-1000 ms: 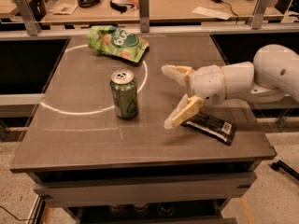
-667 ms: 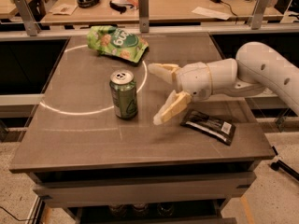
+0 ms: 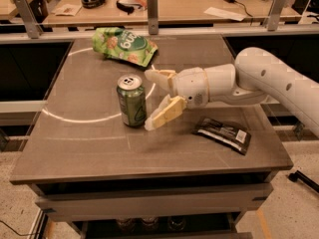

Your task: Knock green can over

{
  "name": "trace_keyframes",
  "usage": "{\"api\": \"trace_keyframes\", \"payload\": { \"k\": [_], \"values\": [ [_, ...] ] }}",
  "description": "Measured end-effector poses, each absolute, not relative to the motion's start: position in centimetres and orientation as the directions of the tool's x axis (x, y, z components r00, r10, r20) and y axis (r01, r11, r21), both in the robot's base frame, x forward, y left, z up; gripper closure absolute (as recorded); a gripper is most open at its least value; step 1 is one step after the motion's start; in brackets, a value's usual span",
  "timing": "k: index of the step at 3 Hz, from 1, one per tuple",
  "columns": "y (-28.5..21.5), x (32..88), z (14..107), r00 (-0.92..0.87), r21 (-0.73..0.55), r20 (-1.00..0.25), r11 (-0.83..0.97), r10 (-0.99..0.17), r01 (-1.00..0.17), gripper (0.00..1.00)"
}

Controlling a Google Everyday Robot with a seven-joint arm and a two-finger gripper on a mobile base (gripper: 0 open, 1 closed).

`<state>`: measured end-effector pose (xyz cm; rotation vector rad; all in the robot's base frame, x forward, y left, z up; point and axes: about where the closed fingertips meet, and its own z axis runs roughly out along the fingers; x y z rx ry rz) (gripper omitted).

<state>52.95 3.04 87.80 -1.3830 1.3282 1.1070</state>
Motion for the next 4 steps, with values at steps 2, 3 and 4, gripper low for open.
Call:
{"api": "trace_keyframes", "payload": {
  "k": [2, 3, 4],
  "values": [
    [6.4, 53.3, 86.7, -0.051, 0.056, -0.991, -0.036, -0.128, -0.998, 0.00],
    [7.2, 53.6, 87.1, -0.028, 0.034, -0.994, -0.052, -0.107, -0.998, 0.18],
    [7.2, 53.9, 87.6, 0.039, -0.033, -0.995, -0.061, -0.097, -0.998, 0.40]
  ]
}}
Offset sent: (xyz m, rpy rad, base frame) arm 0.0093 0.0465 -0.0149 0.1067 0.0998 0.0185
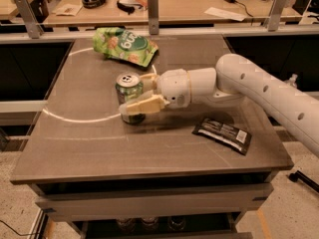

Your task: Knock green can over

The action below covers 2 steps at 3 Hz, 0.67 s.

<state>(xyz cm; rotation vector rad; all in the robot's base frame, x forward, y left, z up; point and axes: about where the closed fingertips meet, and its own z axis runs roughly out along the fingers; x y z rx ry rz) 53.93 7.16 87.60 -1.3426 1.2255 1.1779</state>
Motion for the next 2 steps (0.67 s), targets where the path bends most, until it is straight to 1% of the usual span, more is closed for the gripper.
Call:
{"api": "trace_keyframes", "payload": {
  "k": [1, 2],
  "values": [
    [6.6, 54.3, 87.6, 0.084, -0.078, -0.990, -0.055, -0.113, -0.995, 0.64],
    [5.9, 55.3, 89.2, 0.217, -0.210, -0.964, -0.065, -0.152, -0.976, 0.87]
  ]
}}
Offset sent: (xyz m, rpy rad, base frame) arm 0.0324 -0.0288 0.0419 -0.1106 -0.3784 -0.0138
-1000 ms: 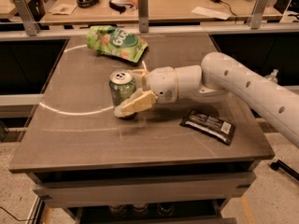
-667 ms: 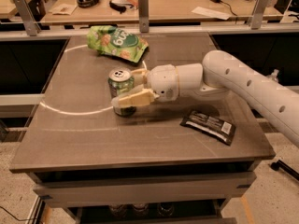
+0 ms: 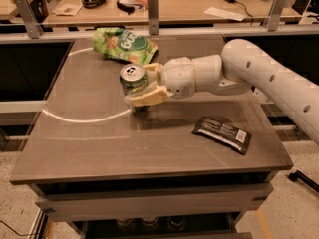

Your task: Knock green can over

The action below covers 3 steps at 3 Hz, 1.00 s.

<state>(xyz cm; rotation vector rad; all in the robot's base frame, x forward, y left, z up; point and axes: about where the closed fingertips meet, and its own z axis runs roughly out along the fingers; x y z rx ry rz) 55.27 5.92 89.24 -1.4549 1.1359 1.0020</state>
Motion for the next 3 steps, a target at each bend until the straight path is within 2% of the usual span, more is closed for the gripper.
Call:
{"api": "trace_keyframes", "payload": {
  "k": [1, 3],
  "values": [
    [5.5, 56.2, 91.9, 0.396, -0.381, -0.894, -0.111, -0.207, -0.918, 1.00],
    [5.0, 56.6, 95.4, 0.671, -0.634, -0.693, -0.220, -0.264, -0.742, 1.00]
  ]
}}
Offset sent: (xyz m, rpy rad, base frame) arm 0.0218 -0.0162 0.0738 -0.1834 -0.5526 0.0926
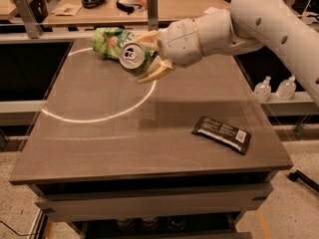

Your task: Knock green can over

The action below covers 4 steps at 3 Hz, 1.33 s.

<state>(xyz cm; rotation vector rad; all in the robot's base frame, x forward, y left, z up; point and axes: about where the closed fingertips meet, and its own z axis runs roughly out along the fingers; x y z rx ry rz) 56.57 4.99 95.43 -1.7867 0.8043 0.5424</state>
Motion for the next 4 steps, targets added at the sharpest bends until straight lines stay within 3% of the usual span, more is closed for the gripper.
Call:
{"api": "trace_keyframes", "payload": {
  "k": [2, 4],
  "values": [
    [5.0, 55.2, 93.9, 0.863, -0.746, -0.366, -0.445, -0.349, -0.496, 1.00],
    [4.2, 54.1, 89.2, 0.935, -0.592, -0.158, -0.727, -0.317, -0.347, 1.00]
  ]
}}
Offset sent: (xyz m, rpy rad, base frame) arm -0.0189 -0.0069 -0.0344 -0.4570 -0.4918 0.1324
